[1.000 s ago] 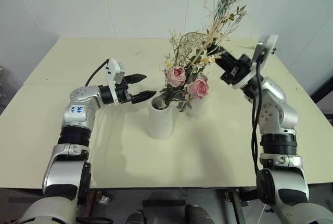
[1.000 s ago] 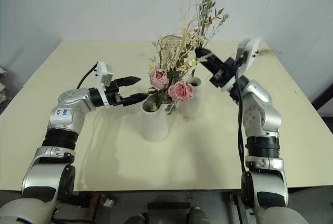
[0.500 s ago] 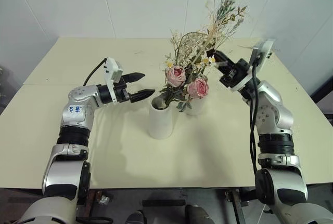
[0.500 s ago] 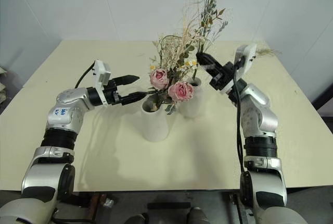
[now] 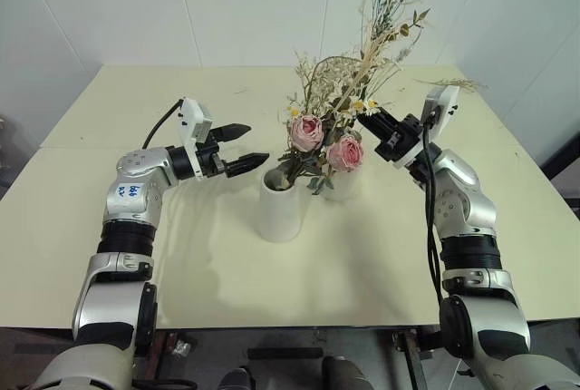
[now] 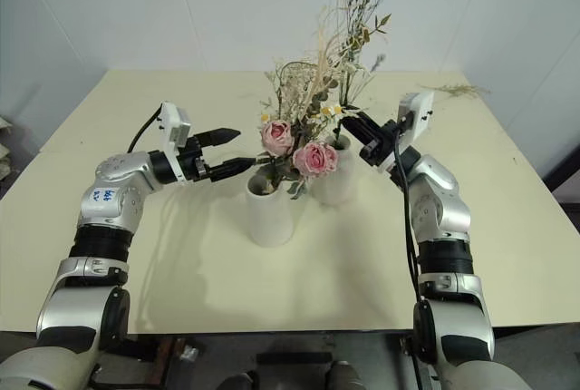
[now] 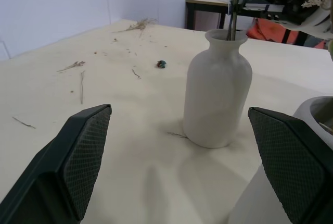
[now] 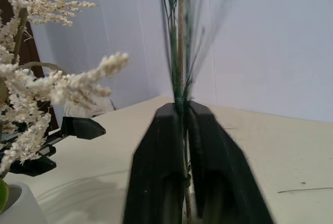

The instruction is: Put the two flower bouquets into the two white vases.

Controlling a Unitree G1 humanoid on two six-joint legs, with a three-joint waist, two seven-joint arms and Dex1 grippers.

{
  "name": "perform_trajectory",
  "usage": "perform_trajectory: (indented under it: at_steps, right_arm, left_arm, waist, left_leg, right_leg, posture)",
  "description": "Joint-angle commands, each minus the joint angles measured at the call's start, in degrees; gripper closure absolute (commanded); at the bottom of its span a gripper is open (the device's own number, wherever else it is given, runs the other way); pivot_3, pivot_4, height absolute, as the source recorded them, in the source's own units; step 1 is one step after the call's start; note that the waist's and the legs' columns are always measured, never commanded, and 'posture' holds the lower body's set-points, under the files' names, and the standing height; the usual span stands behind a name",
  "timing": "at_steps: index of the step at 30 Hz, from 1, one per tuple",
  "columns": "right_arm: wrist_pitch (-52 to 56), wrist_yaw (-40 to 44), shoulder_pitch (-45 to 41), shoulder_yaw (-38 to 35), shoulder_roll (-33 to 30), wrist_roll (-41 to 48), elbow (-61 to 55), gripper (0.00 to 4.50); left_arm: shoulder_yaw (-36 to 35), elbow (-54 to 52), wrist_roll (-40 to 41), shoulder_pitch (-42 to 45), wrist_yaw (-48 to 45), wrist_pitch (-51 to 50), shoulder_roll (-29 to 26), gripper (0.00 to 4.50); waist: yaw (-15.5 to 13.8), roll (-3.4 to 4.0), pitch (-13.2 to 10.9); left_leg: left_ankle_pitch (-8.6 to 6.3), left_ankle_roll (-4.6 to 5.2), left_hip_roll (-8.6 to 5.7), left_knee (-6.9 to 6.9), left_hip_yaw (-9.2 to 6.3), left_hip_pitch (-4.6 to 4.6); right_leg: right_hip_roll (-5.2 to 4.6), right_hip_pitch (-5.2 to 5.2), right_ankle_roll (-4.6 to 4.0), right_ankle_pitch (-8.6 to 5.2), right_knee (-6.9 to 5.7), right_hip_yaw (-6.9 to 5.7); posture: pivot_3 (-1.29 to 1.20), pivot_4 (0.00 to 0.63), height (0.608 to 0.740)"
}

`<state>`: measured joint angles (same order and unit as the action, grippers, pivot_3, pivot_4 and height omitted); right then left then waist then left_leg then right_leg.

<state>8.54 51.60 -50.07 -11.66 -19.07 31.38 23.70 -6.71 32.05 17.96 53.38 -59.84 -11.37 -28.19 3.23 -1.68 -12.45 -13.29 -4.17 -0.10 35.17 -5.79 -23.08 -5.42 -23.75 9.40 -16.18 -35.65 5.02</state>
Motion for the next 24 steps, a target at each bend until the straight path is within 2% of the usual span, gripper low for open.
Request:
perform_trajectory:
  at_steps: [1,9,16,20,24]
  right_arm:
    - [-1.4,1.1,0.4,-0.1,-0.2,0.2,-3.2,2.79]
    - [0.3,1.6,4.1,-0.2,-2.2,0.8,-10.8,0.13]
    - [4.7,1.9,7.8,-0.9,-6.8,2.6,-18.3,0.05]
    - [9.7,4.1,12.1,-2.1,-13.4,4.3,-23.7,0.05]
    - [11.5,9.7,19.7,-7.3,-25.3,4.6,-28.1,0.05]
  left_arm:
    - [-1.0,-2.0,1.2,0.2,0.1,0.6,-0.5,0.00]
    - [-1.2,-1.0,1.0,1.1,-0.2,1.2,-1.0,0.00]
    - [-1.2,-0.3,0.8,1.5,-0.3,1.9,-1.2,0.00]
    - [-1.3,-1.1,1.0,0.7,-2.0,2.1,-2.6,0.00]
    - [-3.1,-6.9,4.9,-5.0,-11.6,0.9,-8.8,0.00]
  waist:
    - [0.0,0.00,0.0]
    - [-0.1,0.00,0.0]
    - [-0.1,0.00,0.0]
    - [-0.3,-0.01,0.0]
    - [-0.2,0.02,0.0]
  left_leg:
    - [0.00,0.00,0.00,0.00,0.00,0.00]
    - [0.00,0.00,0.00,-0.01,0.00,0.00]
    - [0.00,0.00,0.00,0.00,0.00,-0.01]
    - [-0.01,0.01,0.00,-0.02,-0.01,-0.02]
    - [-0.02,0.03,-0.01,-0.03,0.01,-0.04]
  right_leg:
    - [0.00,0.00,0.00,0.00,0.00,0.00]
    - [0.00,0.00,0.00,0.00,0.01,0.00]
    - [-0.01,0.01,0.00,0.00,0.03,0.00]
    - [0.00,0.01,0.00,0.00,0.06,-0.01]
    - [-0.02,0.02,0.00,0.00,0.13,0.01]
  posture:
    - [0.00,0.150,0.740]
    - [0.00,0.150,0.740]
    - [0.00,0.150,0.740]
    - [0.00,0.150,0.740]
    - [0.00,0.150,0.740]
